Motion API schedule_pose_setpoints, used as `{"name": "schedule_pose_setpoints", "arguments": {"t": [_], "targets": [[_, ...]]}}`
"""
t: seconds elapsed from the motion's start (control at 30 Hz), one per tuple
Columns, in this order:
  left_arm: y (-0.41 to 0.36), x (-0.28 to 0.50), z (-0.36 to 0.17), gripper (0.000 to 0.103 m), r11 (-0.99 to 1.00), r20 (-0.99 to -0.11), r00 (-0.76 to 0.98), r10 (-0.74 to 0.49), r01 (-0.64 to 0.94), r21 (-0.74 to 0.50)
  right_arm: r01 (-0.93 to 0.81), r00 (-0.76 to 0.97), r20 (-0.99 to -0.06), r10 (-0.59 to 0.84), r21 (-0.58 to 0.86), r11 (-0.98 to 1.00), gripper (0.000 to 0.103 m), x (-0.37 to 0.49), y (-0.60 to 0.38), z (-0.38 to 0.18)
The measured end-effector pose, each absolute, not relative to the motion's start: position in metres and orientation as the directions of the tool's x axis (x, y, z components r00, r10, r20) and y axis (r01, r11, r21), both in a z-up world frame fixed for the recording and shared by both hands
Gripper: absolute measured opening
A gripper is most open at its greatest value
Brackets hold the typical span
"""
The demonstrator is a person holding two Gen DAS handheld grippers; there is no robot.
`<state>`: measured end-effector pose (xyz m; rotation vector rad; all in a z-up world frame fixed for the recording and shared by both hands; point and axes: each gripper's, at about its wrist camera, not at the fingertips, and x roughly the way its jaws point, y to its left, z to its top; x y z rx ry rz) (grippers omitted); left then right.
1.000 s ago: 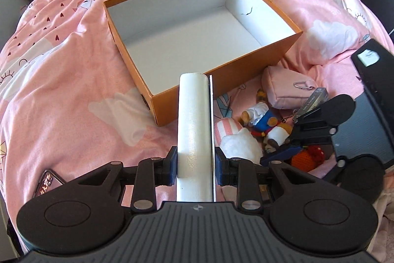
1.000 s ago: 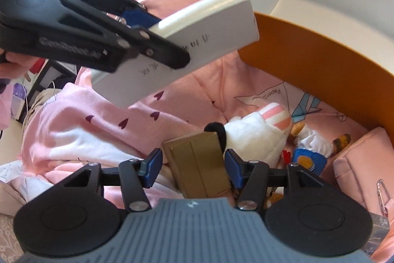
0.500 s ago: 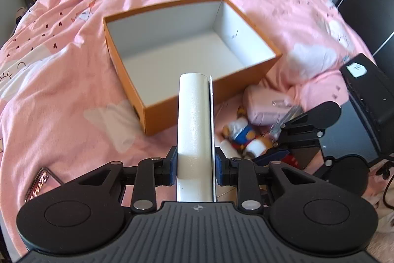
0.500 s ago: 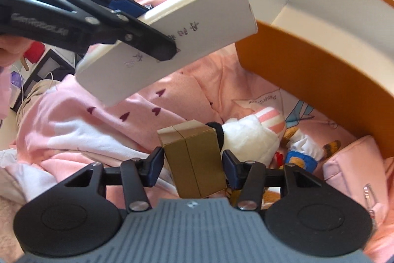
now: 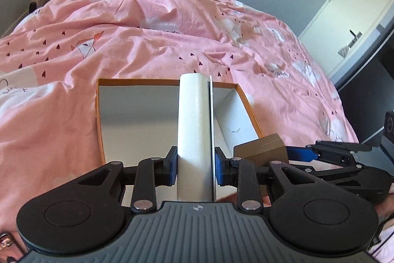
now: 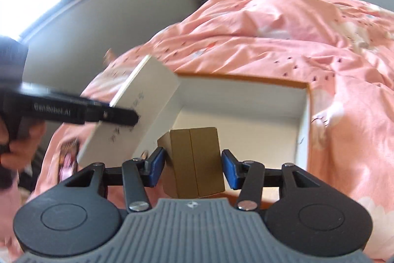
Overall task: Organize objects
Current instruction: 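Carry the white case and brown box over the open orange box, then lower the white case into the orange box and open the left gripper while the right holds the brown box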
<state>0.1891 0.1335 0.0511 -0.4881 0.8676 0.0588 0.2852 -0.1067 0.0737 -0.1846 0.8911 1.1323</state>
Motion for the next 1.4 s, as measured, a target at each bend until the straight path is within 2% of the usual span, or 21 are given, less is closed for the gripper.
{"name": "schedule_pose_setpoints", "arguments": {"t": [0.1, 0.33, 0.67, 0.77, 0.93, 1.17, 1.4], "targets": [[0.143, 0.219, 0.02, 0.033, 0.857, -0.759, 0.635, -0.14, -0.307, -0.415, -0.8, 0.157, -0.699, 0.698, 0.324, 0.505, 0.052, 0.314, -0.092, 0.058], [0.144, 0.252, -0.047, 0.033, 0.841, -0.851, 0.507, -0.135, -0.396, -0.369, -0.749, 0.145, -0.763, 0.63, 0.331, 0.574, 0.052, 0.349, -0.059, 0.005], [0.14, 0.258, -0.078, 0.033, 0.841, -0.916, 0.38, -0.129, -0.448, -0.304, -0.727, 0.112, -0.798, 0.592, 0.34, 0.596, 0.052, 0.367, -0.053, -0.032], [0.141, 0.255, -0.077, 0.036, 0.85, -0.923, 0.369, -0.111, -0.446, -0.28, -0.728, 0.1, -0.801, 0.59, 0.346, 0.593, 0.052, 0.368, -0.052, -0.037], [0.139, 0.242, -0.062, 0.047, 0.891, -0.932, 0.361, 0.006, -0.426, -0.159, -0.729, 0.085, -0.807, 0.584, 0.35, 0.589, 0.052, 0.366, -0.05, -0.041], [0.13, 0.225, -0.03, 0.047, 0.937, -0.911, 0.404, 0.077, -0.342, -0.073, -0.741, 0.077, -0.818, 0.57, 0.336, 0.581, 0.052, 0.36, -0.045, -0.041], [0.144, 0.222, 0.003, 0.047, 0.934, -0.855, 0.507, 0.11, -0.348, -0.086, -0.758, 0.073, -0.844, 0.531, 0.299, 0.58, 0.052, 0.35, -0.017, -0.046]]}}
